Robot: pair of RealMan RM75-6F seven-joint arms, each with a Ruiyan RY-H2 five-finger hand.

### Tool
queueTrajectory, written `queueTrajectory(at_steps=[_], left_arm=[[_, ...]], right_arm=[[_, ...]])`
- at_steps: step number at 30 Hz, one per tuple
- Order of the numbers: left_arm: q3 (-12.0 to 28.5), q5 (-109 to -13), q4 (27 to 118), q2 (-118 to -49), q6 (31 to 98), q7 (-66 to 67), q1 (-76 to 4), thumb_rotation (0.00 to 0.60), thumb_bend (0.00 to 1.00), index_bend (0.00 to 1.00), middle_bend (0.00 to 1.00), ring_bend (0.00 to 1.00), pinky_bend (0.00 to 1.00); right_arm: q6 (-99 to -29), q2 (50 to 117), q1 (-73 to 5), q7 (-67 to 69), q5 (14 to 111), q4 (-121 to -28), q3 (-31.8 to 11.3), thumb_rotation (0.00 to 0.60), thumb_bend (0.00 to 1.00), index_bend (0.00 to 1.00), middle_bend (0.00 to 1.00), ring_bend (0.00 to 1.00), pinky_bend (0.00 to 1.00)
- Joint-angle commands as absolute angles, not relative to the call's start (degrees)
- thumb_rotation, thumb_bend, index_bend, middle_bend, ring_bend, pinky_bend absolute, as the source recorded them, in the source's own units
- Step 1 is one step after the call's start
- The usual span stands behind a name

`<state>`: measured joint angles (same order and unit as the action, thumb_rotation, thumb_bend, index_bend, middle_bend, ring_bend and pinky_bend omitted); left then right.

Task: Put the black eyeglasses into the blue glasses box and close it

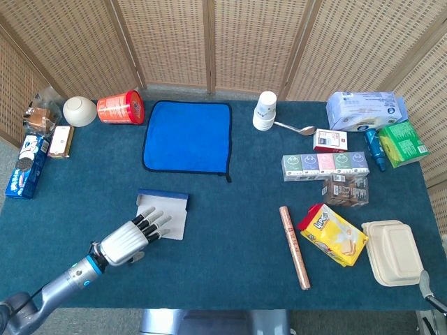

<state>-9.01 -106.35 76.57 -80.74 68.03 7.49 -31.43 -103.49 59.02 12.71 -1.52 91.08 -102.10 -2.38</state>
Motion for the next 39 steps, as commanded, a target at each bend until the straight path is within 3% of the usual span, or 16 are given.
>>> queueTrajectory(at_steps=[1, 9, 26, 39], left_arm=[[-8.9, -106.5, 76.3, -79.0, 68.5, 7.0, -31.8, 0.600, 0.18, 0.17, 0.03, 0.00, 0.00], [-9.8, -104.7, 73.7, -74.8, 69.0, 5.0, -30.5, 0.600, 0.18, 0.17, 0.03, 0.00, 0.00], [-10.7, -108.0, 68.6, -78.8, 68.5, 10.5, -31.0, 0.600, 0.18, 0.17, 0.02, 0.00, 0.00], [-10.4, -109.3, 69.6, -80.5, 68.7, 13.5, -31.7, 0.600, 0.18, 0.17, 0.02, 0.00, 0.00]], right_arm=[[-103.4, 59.1, 12.6, -1.9, 91.1, -102.3, -2.5, 0.350, 0.45, 0.15, 0.29, 0.17, 0.19], [-102.1, 59.6, 11.8, -3.6, 91.1, -103.3, -2.7, 0.356, 0.45, 0.15, 0.29, 0.18, 0.19], [-102.4, 59.5, 12.1, -3.1, 90.9, -103.3, -2.6, 0.363, 0.45, 0.15, 0.29, 0.18, 0.19], [-103.8, 59.6, 12.9, -1.2, 91.0, -102.0, -2.6, 0.365, 0.45, 0.15, 0.29, 0.18, 0.19]])
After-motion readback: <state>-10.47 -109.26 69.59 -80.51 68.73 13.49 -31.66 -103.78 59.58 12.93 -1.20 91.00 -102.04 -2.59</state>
